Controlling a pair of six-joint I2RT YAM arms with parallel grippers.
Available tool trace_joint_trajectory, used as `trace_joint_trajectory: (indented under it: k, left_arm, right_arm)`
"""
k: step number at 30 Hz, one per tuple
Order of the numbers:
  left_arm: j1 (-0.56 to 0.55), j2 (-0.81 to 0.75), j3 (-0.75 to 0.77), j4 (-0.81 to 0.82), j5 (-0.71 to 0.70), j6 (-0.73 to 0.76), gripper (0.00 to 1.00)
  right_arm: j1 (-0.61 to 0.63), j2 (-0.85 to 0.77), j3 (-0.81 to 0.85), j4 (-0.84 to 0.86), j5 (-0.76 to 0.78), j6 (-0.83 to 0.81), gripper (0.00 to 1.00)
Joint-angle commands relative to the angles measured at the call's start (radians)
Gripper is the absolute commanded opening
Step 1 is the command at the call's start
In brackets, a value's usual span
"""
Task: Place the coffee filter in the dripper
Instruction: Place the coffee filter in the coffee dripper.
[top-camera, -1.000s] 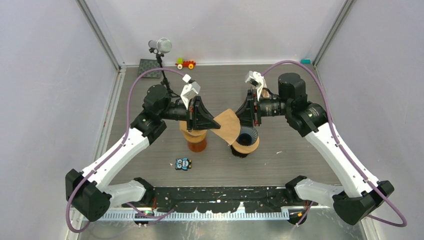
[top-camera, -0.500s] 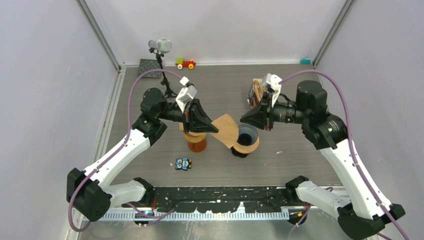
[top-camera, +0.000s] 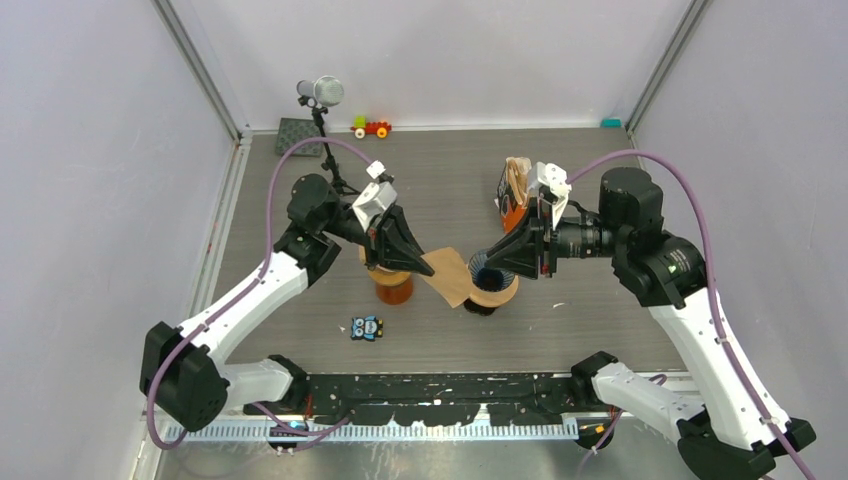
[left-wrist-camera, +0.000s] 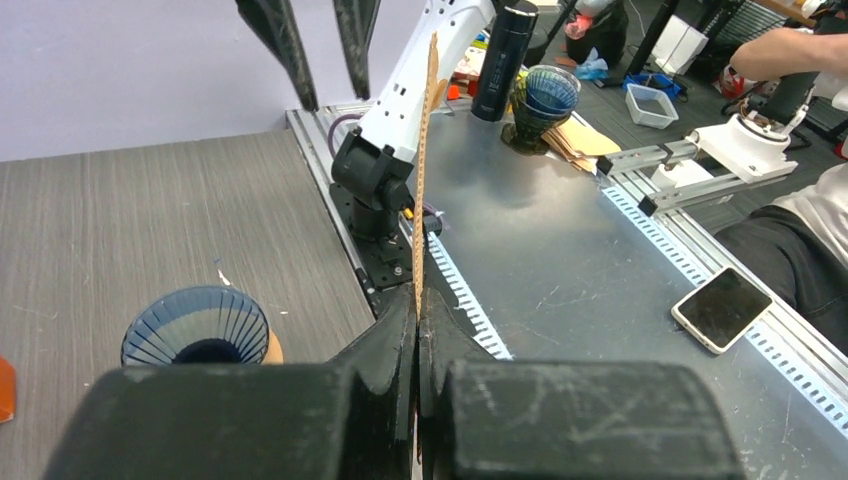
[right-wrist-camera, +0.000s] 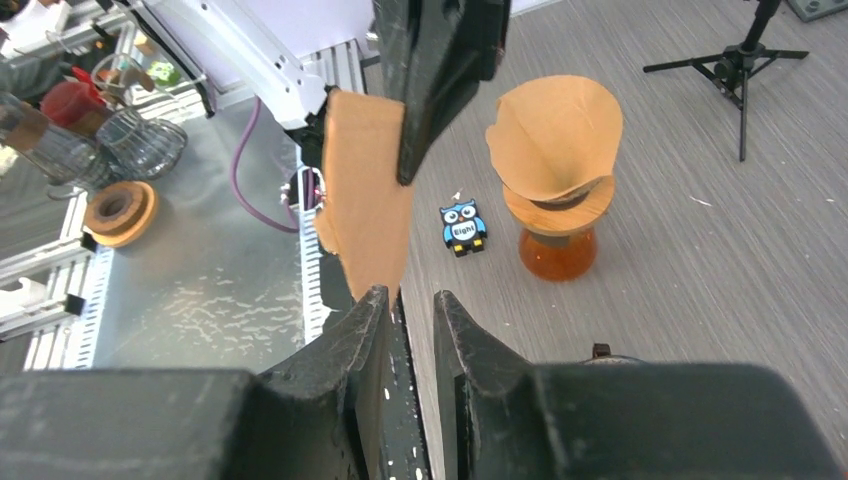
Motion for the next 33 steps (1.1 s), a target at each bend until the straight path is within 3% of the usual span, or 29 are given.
trace_joint_trajectory:
  k: [1, 33]
  left_arm:
    - [0.011, 0.024, 0.027, 0.041, 0.024, 0.025, 0.0]
    - [0.017, 0.04, 0.044, -0.05, -0.055, 0.048, 0.0]
  right_arm:
    - [0.013, 0.017, 0.045, 0.083, -0.048, 0.084, 0.28]
    - [0.07, 0.082, 0.031, 0.119, 0.002, 0.114, 0.28]
